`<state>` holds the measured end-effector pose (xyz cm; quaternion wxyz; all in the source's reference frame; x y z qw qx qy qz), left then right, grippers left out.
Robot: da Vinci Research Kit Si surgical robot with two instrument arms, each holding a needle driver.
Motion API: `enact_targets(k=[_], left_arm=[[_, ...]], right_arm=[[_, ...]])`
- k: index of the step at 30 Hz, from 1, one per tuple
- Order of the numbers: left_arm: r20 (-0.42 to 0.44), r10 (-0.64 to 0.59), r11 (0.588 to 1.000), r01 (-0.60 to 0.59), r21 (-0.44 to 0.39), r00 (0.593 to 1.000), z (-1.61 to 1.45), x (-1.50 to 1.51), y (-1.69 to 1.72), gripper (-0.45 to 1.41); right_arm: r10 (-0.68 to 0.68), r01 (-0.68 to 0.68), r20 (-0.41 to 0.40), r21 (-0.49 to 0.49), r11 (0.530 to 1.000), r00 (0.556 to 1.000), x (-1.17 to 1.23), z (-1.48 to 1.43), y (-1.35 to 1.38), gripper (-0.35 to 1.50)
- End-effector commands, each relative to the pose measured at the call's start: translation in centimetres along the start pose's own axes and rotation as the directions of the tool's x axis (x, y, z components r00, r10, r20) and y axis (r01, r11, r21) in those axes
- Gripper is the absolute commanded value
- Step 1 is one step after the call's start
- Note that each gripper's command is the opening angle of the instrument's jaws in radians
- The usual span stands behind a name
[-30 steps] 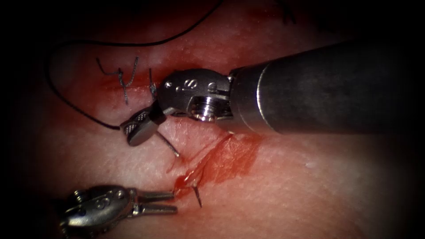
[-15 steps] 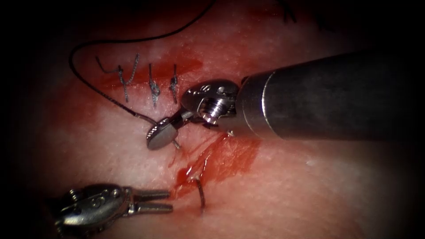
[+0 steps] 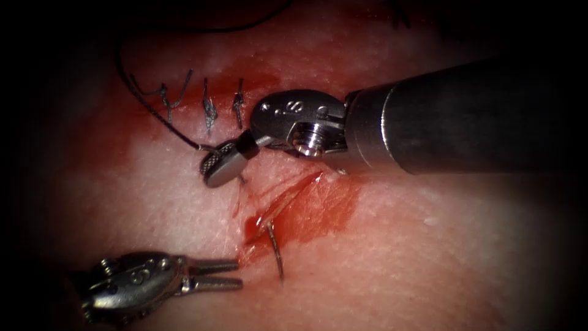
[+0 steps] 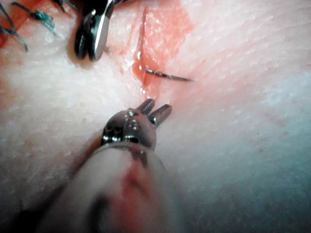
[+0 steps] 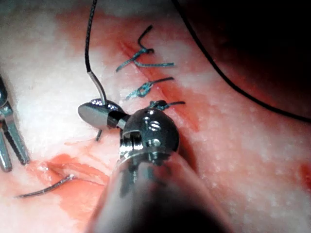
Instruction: Wound Closure
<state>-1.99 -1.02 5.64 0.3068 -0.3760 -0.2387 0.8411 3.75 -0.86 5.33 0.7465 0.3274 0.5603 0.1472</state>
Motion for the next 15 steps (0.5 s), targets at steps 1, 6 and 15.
enact_targets(k=[1,6,15], left_arm=[[0.000,-0.002,1.000,0.002,-0.003,1.000,0.10,-0.04,0.03,0.23],[0.000,-0.002,1.000,0.002,-0.003,1.000,0.10,-0.04,0.03,0.23],[0.000,-0.002,1.000,0.002,-0.002,1.000,0.10,-0.04,0.04,0.23]], right_arm=[[-0.011,0.011,-0.006,-0.012,1.000,1.000,0.05,0.05,0.08,-0.35],[-0.012,0.012,-0.011,-0.029,0.999,1.000,0.14,0.01,0.13,-0.35],[-0.005,0.005,-0.017,-0.041,0.999,1.000,0.19,0.09,0.20,-0.35]])
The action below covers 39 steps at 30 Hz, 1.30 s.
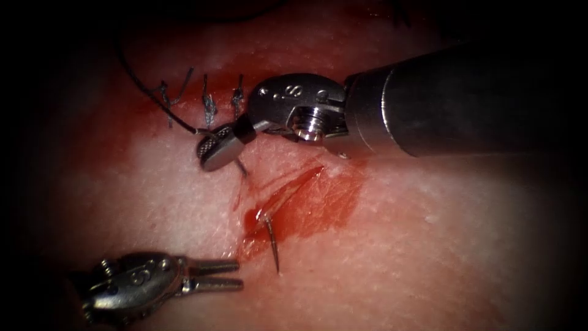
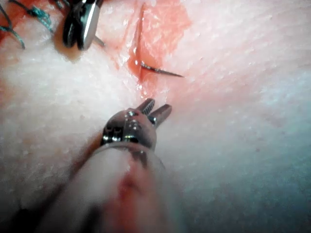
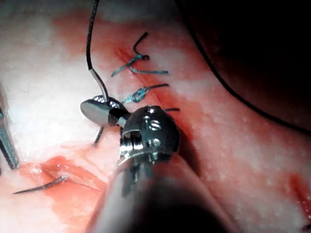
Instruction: Wound Closure
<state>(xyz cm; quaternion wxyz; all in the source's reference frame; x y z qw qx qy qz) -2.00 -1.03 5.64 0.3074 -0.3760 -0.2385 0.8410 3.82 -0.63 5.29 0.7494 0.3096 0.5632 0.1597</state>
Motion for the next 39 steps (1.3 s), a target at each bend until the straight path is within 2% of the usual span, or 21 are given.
enact_targets(k=[1,9,15,17,19,20,23,26,28,32,35,36,37,39], left_arm=[[0.001,-0.002,1.000,0.002,-0.005,1.000,0.09,-0.05,0.03,0.23],[0.002,0.004,1.000,-0.004,-0.005,1.000,0.09,-0.05,0.03,0.23],[0.002,0.004,1.000,-0.004,-0.008,1.000,0.09,-0.05,0.04,0.23],[0.002,0.005,1.000,-0.004,-0.009,1.000,0.08,-0.05,0.04,0.23],[0.003,0.005,1.000,-0.005,-0.011,1.000,0.07,-0.05,0.03,0.23],[0.003,0.005,1.000,-0.005,-0.011,1.000,0.07,-0.05,0.03,0.23],[0.003,0.005,1.000,-0.005,-0.011,1.000,0.07,-0.05,0.03,0.23],[0.003,0.005,1.000,-0.005,-0.011,1.000,0.07,-0.05,0.03,0.23],[0.003,0.005,1.000,-0.005,-0.011,1.000,0.07,-0.05,0.03,0.23],[0.004,0.025,1.000,-0.025,-0.012,1.000,0.07,-0.03,0.06,0.23],[0.006,0.066,0.998,-0.066,-0.011,0.998,0.07,0.01,0.09,0.23],[0.007,0.081,0.997,-0.081,-0.011,0.997,0.08,0.02,0.11,0.24],[-0.007,0.101,0.995,-0.101,-0.015,0.995,0.08,0.05,0.13,0.28],[-0.037,0.142,0.990,-0.142,-0.006,0.989,0.09,0.08,0.16,0.31]], right_arm=[[-0.006,0.006,-0.003,0.003,1.000,1.000,0.01,0.12,0.06,-0.35],[0.015,-0.015,-0.006,-0.001,1.000,1.000,0.03,0.13,0.10,-0.35],[0.249,-0.251,0.039,0.058,0.966,0.968,-0.04,0.10,-0.04,-0.35],[0.342,-0.348,0.077,0.104,0.931,0.937,-0.11,0.11,-0.14,-0.35],[0.529,-0.540,0.109,0.150,0.828,0.842,-0.22,0.14,-0.26,-0.35],[0.564,-0.576,0.117,0.161,0.802,0.817,-0.24,0.14,-0.29,-0.35],[0.699,-0.719,0.173,0.200,0.665,0.694,-0.38,0.18,-0.46,-0.35],[0.744,-0.774,0.213,0.204,0.600,0.633,-0.46,0.18,-0.59,-0.35],[0.758,-0.793,0.233,0.207,0.573,0.609,-0.49,0.16,-0.67,-0.35],[0.764,-0.804,0.256,0.229,0.548,0.593,-0.56,0.07,-0.88,-0.35],[0.778,-0.801,0.209,0.252,0.543,0.592,-0.55,0.04,-0.89,-0.35],[0.772,-0.785,0.176,0.262,0.562,0.611,-0.54,0.02,-0.87,-0.35],[0.766,-0.770,0.140,0.262,0.582,0.627,-0.53,0.00,-0.84,-0.21],[0.749,-0.742,0.089,0.249,0.622,0.657,-0.49,-0.04,-0.79,0.17]])
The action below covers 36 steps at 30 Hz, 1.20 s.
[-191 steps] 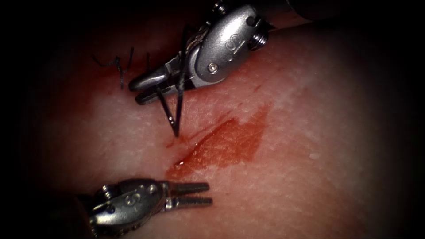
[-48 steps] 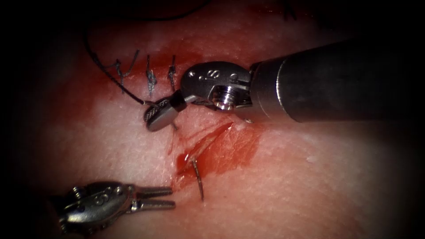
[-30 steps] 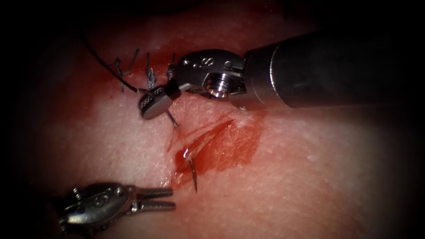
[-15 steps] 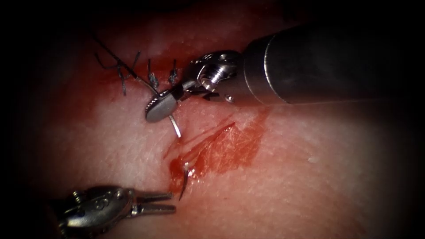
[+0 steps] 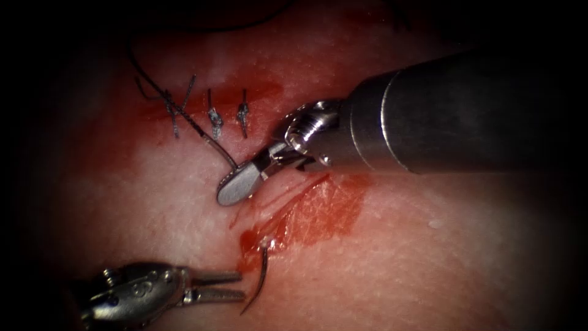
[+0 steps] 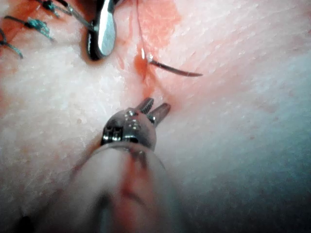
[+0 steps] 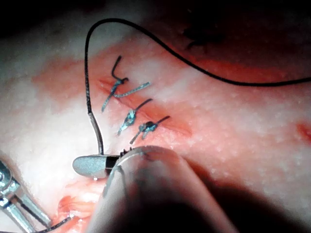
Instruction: Wound Closure
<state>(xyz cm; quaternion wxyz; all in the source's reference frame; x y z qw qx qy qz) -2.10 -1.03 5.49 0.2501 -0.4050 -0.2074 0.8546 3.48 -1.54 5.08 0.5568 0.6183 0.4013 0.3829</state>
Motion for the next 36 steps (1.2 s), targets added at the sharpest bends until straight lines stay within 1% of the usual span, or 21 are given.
enact_targets(k=[1,2,3,4,5,6,7,8,11,14,18,22,27,28,32,36], left_arm=[[-0.031,0.037,0.999,-0.037,0.001,0.999,0.10,-0.01,0.06,0.34],[-0.065,0.083,0.996,-0.081,0.021,0.994,0.10,0.04,0.10,0.36],[-0.080,0.102,0.994,-0.100,0.032,0.992,0.11,0.06,0.12,0.36],[-0.100,0.168,0.985,-0.162,0.066,0.981,0.13,0.10,0.18,0.41],[-0.105,0.210,0.976,-0.201,0.085,0.972,0.15,0.12,0.22,0.49],[-0.112,0.241,0.968,-0.230,0.100,0.964,0.16,0.12,0.25,0.53],[-0.129,0.286,0.954,-0.269,0.131,0.950,0.18,0.13,0.31,0.55],[-0.137,0.320,0.942,-0.299,0.152,0.938,0.18,0.14,0.34,0.56],[-0.145,0.370,0.920,-0.341,0.193,0.918,0.19,0.19,0.36,0.61],[-0.140,0.397,0.905,-0.362,0.222,0.907,0.18,0.26,0.37,0.68],[-0.162,0.427,0.887,-0.378,0.265,0.890,0.13,0.37,0.34,0.68],[-0.177,0.454,0.867,-0.388,0.312,0.873,0.10,0.45,0.30,0.65],[-0.158,0.483,0.845,-0.411,0.343,0.861,0.19,0.48,0.26,0.61],[-0.156,0.487,0.839,-0.410,0.359,0.860,0.23,0.48,0.22,0.61],[-0.159,0.498,0.826,-0.410,0.386,0.853,0.31,0.52,0.12,0.61],[-0.165,0.498,0.826,-0.408,0.390,0.851,0.36,0.54,0.06,0.61]], right_arm=[[-0.056,0.055,-0.036,-0.021,0.998,0.998,0.11,-0.01,0.06,0.29],[-0.100,0.096,-0.074,-0.046,0.994,0.992,0.20,-0.09,0.06,0.42],[-0.135,0.129,-0.098,-0.064,0.990,0.986,0.26,-0.15,0.05,0.49],[-0.166,0.156,-0.126,-0.088,0.984,0.978,0.36,-0.26,0.05,0.58],[-0.200,0.185,-0.146,-0.108,0.977,0.969,0.43,-0.33,0.04,0.64],[-0.217,0.200,-0.159,-0.118,0.973,0.963,0.48,-0.39,0.03,0.71],[-0.237,0.213,-0.179,-0.142,0.967,0.955,0.56,-0.49,0.03,0.78],[-0.255,0.227,-0.193,-0.157,0.961,0.947,0.60,-0.55,0.02,0.81],[-0.276,0.240,-0.214,-0.181,0.954,0.937,0.64,-0.67,0.03,0.81],[-0.279,0.241,-0.224,-0.183,0.953,0.934,0.62,-0.73,0.04,0.71],[-0.282,0.242,-0.229,-0.187,0.952,0.932,0.56,-0.77,0.06,0.56],[-0.289,0.248,-0.227,-0.194,0.949,0.930,0.53,-0.76,0.12,0.52],[-0.299,0.256,-0.224,-0.201,0.946,0.928,0.48,-0.73,0.19,0.46],[-0.302,0.259,-0.223,-0.203,0.944,0.927,0.46,-0.72,0.22,0.44],[-0.306,0.262,-0.227,-0.204,0.943,0.924,0.43,-0.70,0.25,0.41],[-0.310,0.266,-0.226,-0.207,0.941,0.923,0.40,-0.68,0.28,0.37]])
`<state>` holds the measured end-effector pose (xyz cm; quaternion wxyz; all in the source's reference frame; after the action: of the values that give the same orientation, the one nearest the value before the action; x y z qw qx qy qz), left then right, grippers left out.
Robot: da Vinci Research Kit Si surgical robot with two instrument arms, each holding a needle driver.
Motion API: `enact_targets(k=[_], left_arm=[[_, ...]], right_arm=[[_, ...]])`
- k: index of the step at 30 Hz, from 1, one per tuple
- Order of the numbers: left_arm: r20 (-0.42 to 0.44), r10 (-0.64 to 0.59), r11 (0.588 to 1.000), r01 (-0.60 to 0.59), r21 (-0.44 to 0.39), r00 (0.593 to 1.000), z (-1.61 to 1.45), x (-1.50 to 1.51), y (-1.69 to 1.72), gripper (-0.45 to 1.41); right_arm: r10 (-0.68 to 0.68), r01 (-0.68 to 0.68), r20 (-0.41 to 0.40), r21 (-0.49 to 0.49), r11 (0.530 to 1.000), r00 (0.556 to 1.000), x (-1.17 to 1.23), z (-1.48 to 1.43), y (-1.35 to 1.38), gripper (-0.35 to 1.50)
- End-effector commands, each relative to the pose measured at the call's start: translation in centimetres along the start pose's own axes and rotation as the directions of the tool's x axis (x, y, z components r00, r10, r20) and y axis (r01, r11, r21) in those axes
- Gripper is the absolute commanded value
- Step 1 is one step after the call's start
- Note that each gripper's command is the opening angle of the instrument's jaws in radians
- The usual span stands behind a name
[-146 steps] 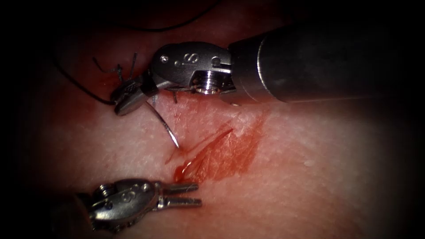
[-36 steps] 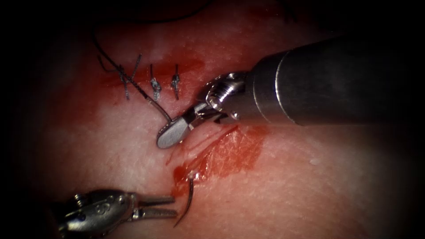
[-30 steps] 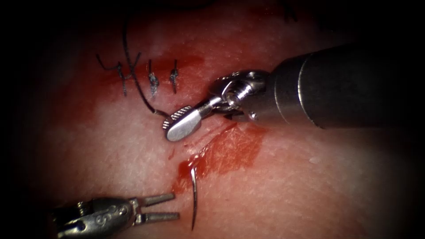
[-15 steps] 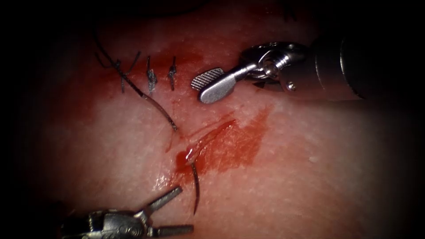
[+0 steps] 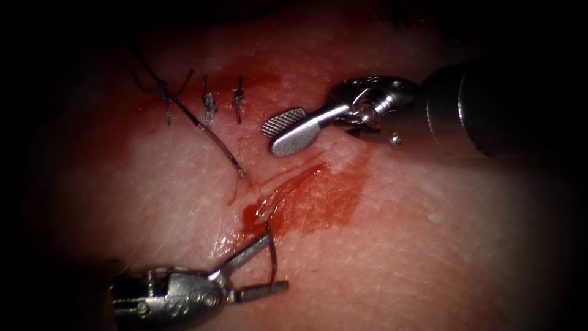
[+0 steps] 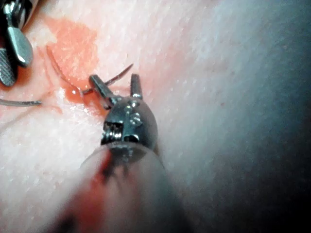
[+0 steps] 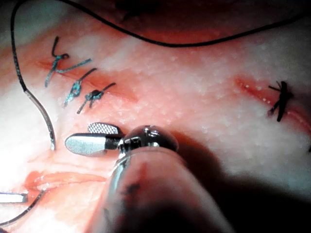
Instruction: Wound Closure
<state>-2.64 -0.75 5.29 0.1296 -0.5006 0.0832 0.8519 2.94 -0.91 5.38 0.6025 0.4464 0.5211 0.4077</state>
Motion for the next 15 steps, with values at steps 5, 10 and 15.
enact_targets(k=[5,10,15], left_arm=[[-0.004,0.002,1.000,-0.002,-0.006,1.000,0.08,-0.07,0.09,0.33],[-0.029,0.001,1.000,0.000,0.024,1.000,0.09,-0.04,0.08,0.19],[-0.062,-0.104,0.995,0.103,-0.009,0.993,0.09,0.08,0.11,-0.28]], right_arm=[[-0.004,0.003,-0.029,-0.035,0.999,1.000,0.00,0.08,0.05,0.21],[-0.070,0.063,-0.074,-0.101,0.993,0.995,0.03,0.06,0.06,-0.33],[-0.425,0.401,-0.100,-0.197,0.895,0.900,0.09,-0.06,0.08,-0.35]])
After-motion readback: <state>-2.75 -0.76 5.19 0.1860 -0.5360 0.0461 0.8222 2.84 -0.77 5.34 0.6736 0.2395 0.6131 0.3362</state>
